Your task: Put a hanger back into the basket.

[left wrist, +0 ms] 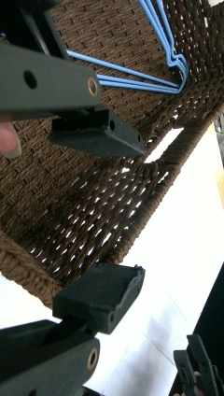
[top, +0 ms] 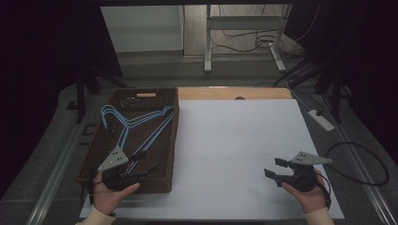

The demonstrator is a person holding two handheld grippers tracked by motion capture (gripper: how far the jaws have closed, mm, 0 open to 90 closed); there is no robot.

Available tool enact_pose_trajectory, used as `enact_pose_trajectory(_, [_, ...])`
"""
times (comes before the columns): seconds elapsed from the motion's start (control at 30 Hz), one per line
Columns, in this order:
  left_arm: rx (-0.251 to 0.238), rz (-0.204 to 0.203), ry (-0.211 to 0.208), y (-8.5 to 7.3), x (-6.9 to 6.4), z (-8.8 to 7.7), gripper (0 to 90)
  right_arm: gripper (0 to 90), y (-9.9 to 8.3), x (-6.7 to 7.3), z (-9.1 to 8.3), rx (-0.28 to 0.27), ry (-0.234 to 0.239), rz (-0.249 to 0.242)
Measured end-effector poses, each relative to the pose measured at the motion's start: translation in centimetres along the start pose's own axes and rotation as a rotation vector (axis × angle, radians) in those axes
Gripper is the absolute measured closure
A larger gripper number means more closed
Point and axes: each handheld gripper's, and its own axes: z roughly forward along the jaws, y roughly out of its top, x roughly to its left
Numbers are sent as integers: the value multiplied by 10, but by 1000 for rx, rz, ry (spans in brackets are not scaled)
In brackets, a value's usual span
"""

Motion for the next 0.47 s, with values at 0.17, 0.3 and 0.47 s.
enact_pose_trajectory(0.17, [-8, -7, -2, -2, 2, 1, 355, 339, 1, 0, 0, -12, 7, -6])
enact_pose_trajectory(0.3, [-8, -1, 4, -2, 1, 2, 351, 339, 2, 0, 0, -17, 1, -12])
enact_pose_trajectory(0.47, [-3, 2, -1, -1, 1, 2, 349, 337, 1, 1, 0, -16, -4, -16])
